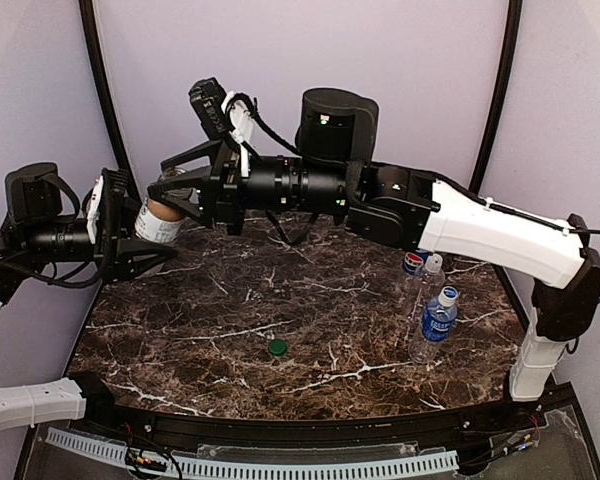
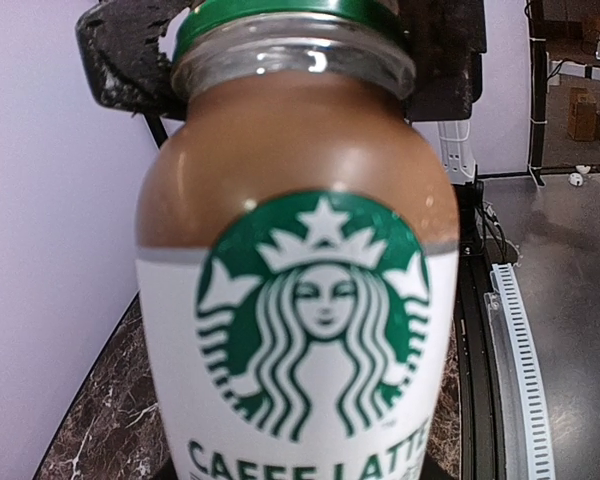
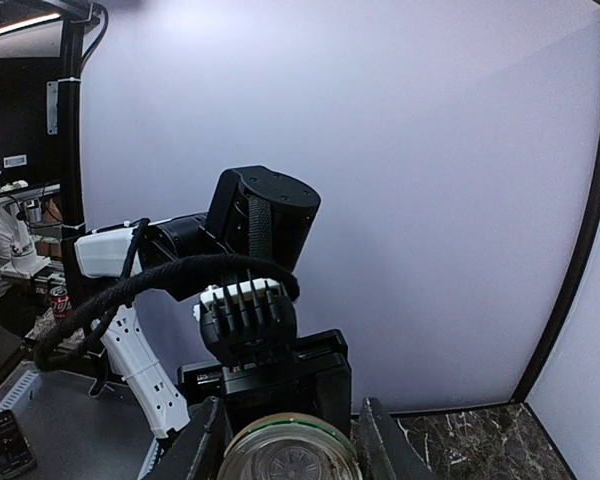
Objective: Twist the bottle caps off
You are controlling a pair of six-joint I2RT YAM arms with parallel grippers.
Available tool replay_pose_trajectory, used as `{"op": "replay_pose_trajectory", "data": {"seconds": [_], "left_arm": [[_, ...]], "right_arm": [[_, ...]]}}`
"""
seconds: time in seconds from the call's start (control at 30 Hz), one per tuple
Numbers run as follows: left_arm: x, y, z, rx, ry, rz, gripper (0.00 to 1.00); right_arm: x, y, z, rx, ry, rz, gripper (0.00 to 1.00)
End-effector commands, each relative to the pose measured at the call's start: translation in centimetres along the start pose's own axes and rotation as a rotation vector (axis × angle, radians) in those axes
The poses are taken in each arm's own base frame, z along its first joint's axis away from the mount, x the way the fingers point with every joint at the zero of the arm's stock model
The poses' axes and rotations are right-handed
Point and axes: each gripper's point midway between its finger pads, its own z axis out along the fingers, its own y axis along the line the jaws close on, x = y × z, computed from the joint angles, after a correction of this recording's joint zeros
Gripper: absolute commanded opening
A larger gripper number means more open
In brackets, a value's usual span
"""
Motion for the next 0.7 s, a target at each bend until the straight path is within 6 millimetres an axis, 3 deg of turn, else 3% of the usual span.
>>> {"op": "replay_pose_trajectory", "data": {"seconds": [0.0, 0.1, 0.17, 0.2, 0.27, 0.43, 0.67], "left_arm": [[-0.4, -0.1, 0.1, 0.009, -0.026, 0.013, 0.35], [-0.4, 0.0, 0.1, 0.003, -0.023, 0.012, 0.35], [-0.4, 0.1, 0.0, -0.005, -0.023, 0.014, 0.49], [-0.3, 0.1, 0.0, -0.009, -0.022, 0.014, 0.73], [-0.1, 0.3, 0.0, -0.024, -0.017, 0.014, 0.96], [0.7, 1.4, -0.5, -0.122, 0.013, 0.043, 0.99], [1.0, 2.2, -1.3, -0.199, 0.018, 0.077, 0.99]], "right_arm": [[0.9, -0.5, 0.1, 0.025, 0.043, 0.023, 0.0], [1.2, -1.2, -0.2, 0.052, 0.066, 0.033, 0.0], [1.3, -2.2, -0.6, 0.092, 0.085, 0.037, 0.0], [1.5, -2.8, -0.8, 0.118, 0.098, 0.038, 0.0], [1.8, -4.0, -1.5, 0.176, 0.125, 0.042, 0.0], [3.3, -8.8, -5.0, 0.362, 0.21, 0.056, 0.0], [8.9, -20.8, -13.6, 0.663, 0.38, 0.092, 0.0]]}}
